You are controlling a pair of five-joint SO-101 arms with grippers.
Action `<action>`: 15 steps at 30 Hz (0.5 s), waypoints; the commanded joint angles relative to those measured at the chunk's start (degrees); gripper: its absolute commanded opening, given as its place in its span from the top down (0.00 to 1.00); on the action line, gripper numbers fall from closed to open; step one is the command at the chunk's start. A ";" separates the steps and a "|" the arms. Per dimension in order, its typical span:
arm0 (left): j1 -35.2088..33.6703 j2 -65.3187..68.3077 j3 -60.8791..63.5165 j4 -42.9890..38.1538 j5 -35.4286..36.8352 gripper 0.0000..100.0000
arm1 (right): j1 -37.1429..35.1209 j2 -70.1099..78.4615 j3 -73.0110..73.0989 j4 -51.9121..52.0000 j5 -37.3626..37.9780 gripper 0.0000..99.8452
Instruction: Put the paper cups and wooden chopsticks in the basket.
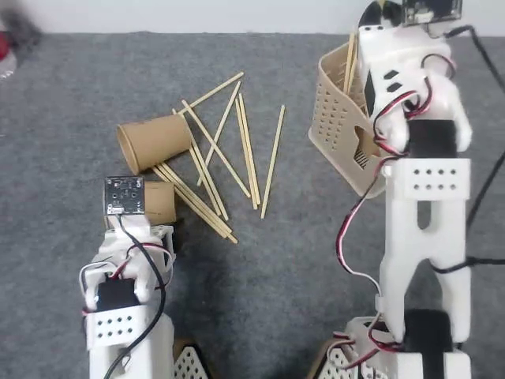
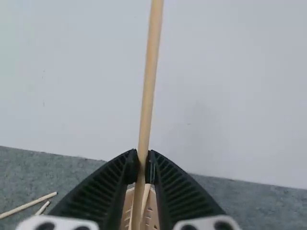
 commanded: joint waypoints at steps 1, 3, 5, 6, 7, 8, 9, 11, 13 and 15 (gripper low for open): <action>0.35 -0.44 -0.13 -1.14 0.53 0.73 | 0.31 -1.54 3.34 -6.99 -1.32 0.99; 0.35 -0.44 -0.13 -1.14 0.53 0.73 | 0.13 -1.54 5.89 -10.15 -1.32 0.99; 0.35 -0.44 -0.13 -1.14 0.53 0.73 | 0.13 -1.45 7.91 -13.76 -1.32 0.99; 0.35 -0.44 -0.13 -1.14 0.53 0.73 | 0.13 -1.45 8.79 -15.43 -1.32 0.99; 0.35 -0.44 -0.13 -1.14 0.53 0.73 | 0.13 -1.27 9.58 -16.84 -1.32 0.99; 0.35 -0.44 -0.13 -1.14 0.44 0.73 | 0.13 -0.92 10.55 -17.80 -1.32 0.99; 0.35 -0.44 -0.13 -1.14 0.44 0.73 | 0.13 -0.31 11.25 -18.24 -1.23 0.99; 0.44 -0.44 -0.13 -1.14 0.44 0.73 | 0.04 1.01 12.04 -18.42 -1.23 0.98; 0.44 -0.44 -0.13 -1.14 0.44 0.73 | 0.22 1.63 12.22 -18.24 -1.41 0.93; 0.44 -0.44 -0.13 -1.14 0.44 0.73 | 0.31 1.54 12.40 -17.36 -1.23 0.84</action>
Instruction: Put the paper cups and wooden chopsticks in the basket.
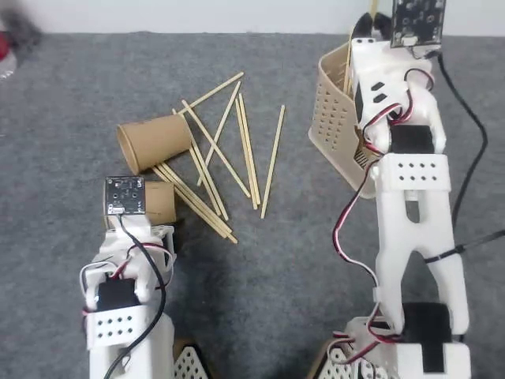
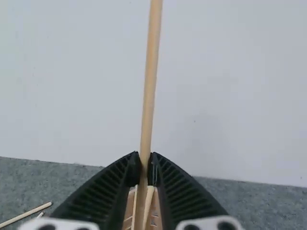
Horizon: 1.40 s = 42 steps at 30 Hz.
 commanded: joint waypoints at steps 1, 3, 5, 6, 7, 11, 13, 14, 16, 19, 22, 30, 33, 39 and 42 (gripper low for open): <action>0.26 -0.44 -0.13 -1.14 0.44 0.73 | -0.04 -1.36 -0.62 0.13 -0.35 0.79; 0.26 -0.44 -0.13 -1.14 0.44 0.73 | -0.57 -2.33 -0.79 1.89 0.79 0.72; 0.26 -0.44 -0.13 -1.14 0.44 0.73 | -1.71 -3.47 -0.79 3.03 2.81 0.72; 0.26 -0.44 -0.13 -1.14 0.44 0.73 | -2.15 -4.09 -0.79 3.74 3.69 0.74; 0.26 -0.44 -0.13 -1.14 0.44 0.73 | -2.59 -4.62 -0.79 4.26 4.31 0.75; 0.18 -0.44 -0.13 -1.14 0.44 0.73 | -4.18 -7.16 -0.79 7.43 4.92 0.78; 0.18 -0.44 -0.13 -1.14 0.44 0.73 | -5.58 -9.01 -0.88 11.12 4.92 0.78; 0.18 -0.44 -0.13 -1.14 0.44 0.73 | -6.81 -9.80 -0.88 13.49 4.92 0.78; 0.18 -0.44 -0.13 -1.14 0.44 0.73 | -10.07 -10.51 -0.88 19.12 5.36 0.78; 0.09 -0.44 -0.13 -1.14 0.44 0.73 | -16.75 -8.66 -0.79 27.12 10.29 0.79; -2.20 -0.53 -0.75 -0.79 0.53 0.73 | -22.73 -4.79 -0.88 32.48 15.12 0.79; -11.78 -0.53 -2.33 -1.05 4.22 0.73 | -25.54 11.56 -1.14 33.89 15.30 0.79; -10.02 -0.44 -2.15 -1.05 4.22 0.73 | -23.87 19.74 -4.22 33.63 13.98 0.78; -6.07 -0.44 -0.40 -3.25 4.22 0.73 | -21.41 39.43 -24.00 40.22 6.77 0.78; -6.07 -0.44 -0.40 -3.25 4.22 0.73 | -21.14 49.45 -38.86 48.66 2.81 0.78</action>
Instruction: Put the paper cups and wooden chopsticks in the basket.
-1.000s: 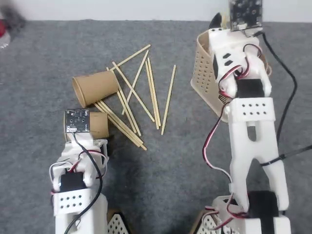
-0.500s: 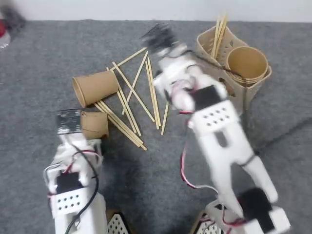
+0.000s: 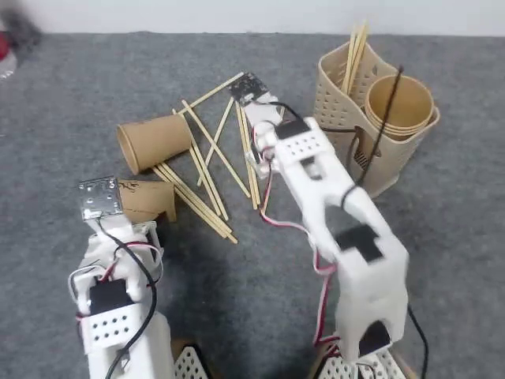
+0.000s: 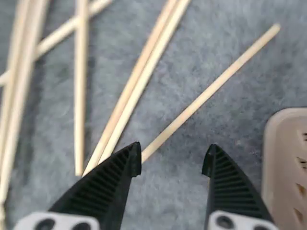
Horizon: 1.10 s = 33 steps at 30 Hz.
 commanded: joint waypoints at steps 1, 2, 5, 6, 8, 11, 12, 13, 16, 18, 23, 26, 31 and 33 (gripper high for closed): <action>0.53 -0.44 -0.40 -1.23 0.70 0.73 | 0.92 9.27 -20.92 9.54 -4.48 0.78; 0.62 -0.44 -0.31 -1.23 0.70 0.73 | 0.92 12.09 -25.76 12.26 -5.10 0.78; 0.62 -0.44 -0.31 -1.32 0.70 0.73 | 0.75 20.26 -39.47 19.03 -5.71 0.78; 0.70 -0.44 -0.13 -1.41 0.70 0.73 | 0.75 22.73 -43.43 20.79 -5.71 0.79; 0.70 -0.44 -0.13 -1.41 0.70 0.73 | 0.75 27.65 -50.37 23.96 -5.71 0.80; 0.70 -0.44 -0.13 -1.41 0.70 0.73 | 1.01 34.86 -58.90 28.00 -5.71 0.90; 0.70 -0.44 -0.13 -1.41 0.70 0.73 | 1.10 37.23 -61.36 29.23 -5.63 0.92; 0.70 -0.44 -0.13 -1.41 0.70 0.73 | 1.10 39.34 -63.38 30.46 -5.36 0.94; 0.70 -0.44 -0.13 -1.41 0.70 0.73 | 1.19 42.86 -69.71 33.80 -5.01 0.91; 0.70 -0.44 -0.13 -1.41 0.70 0.73 | 1.19 43.74 -72.00 35.74 -2.46 0.87; 0.70 -0.44 -0.13 -1.41 0.70 0.73 | 0.66 44.00 -72.09 39.16 8.35 1.00; 0.70 -0.44 -0.13 -1.41 0.70 0.73 | 0.57 43.47 -72.97 40.66 10.64 0.99; 0.70 -0.44 -0.13 -1.41 0.70 0.73 | -0.48 37.67 -79.74 42.42 14.77 0.99; 0.70 -0.44 -0.13 -1.41 0.70 0.73 | -1.10 33.71 -81.67 42.42 15.47 0.99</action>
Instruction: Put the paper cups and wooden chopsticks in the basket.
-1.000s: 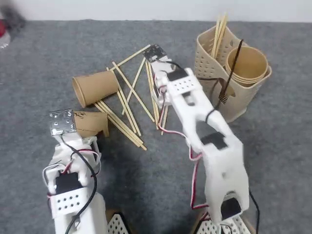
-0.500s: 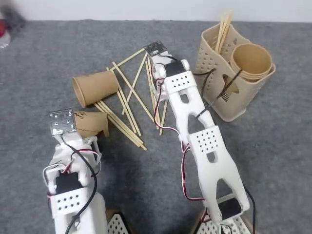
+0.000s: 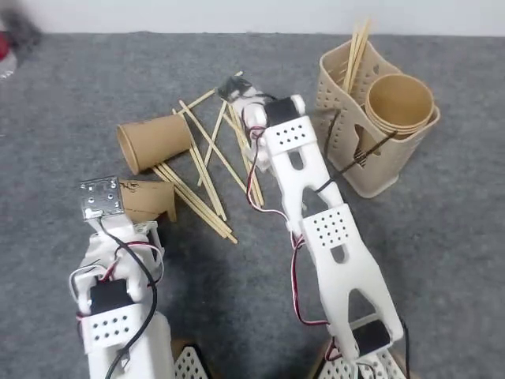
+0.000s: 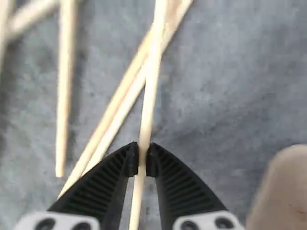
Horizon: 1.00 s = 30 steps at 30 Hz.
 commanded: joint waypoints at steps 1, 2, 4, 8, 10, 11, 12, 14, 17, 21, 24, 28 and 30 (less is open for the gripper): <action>0.44 -0.44 -0.13 -1.23 0.70 0.73 | -1.54 -11.12 -5.89 2.24 2.64 0.99; 0.44 -0.44 -0.13 -1.23 0.70 0.73 | -1.80 -13.58 -6.15 2.24 3.34 0.99; 0.44 -0.44 -0.13 -1.23 0.70 0.73 | -2.33 -19.03 -6.15 2.15 4.40 0.99; 0.44 -0.44 -0.13 -1.23 0.70 0.73 | -1.98 -30.29 -6.15 -0.13 4.57 0.99; 0.44 -0.44 -0.13 -1.23 0.70 0.73 | -1.01 -36.44 -6.15 -2.33 4.57 0.99; 0.44 -0.44 -0.13 -1.23 0.70 0.73 | -0.66 -39.60 -6.15 -3.74 4.48 0.99; 0.44 -0.44 -0.13 -1.23 0.70 0.73 | -0.22 -42.51 -6.15 -5.41 4.22 0.99; 0.53 -0.44 -0.13 -1.23 0.70 0.73 | 0.57 -47.69 -6.15 -8.22 4.22 0.99; 0.53 -0.44 -0.13 -1.23 0.70 0.73 | 3.12 -52.35 -6.15 -11.38 4.22 0.99; 0.53 -0.44 -0.13 -1.14 0.70 0.73 | 10.42 -52.00 -6.15 -14.64 -2.20 0.99; 0.53 -0.44 -0.13 -1.14 0.70 0.73 | 16.48 -49.10 -6.15 -18.95 -10.90 0.99; 0.53 -0.44 -0.13 -1.14 0.70 0.73 | 18.95 -43.74 -6.15 -23.08 -13.54 0.99; 0.53 -0.44 -0.13 -1.23 0.70 0.73 | 18.33 -41.89 -6.15 -23.52 -15.30 0.99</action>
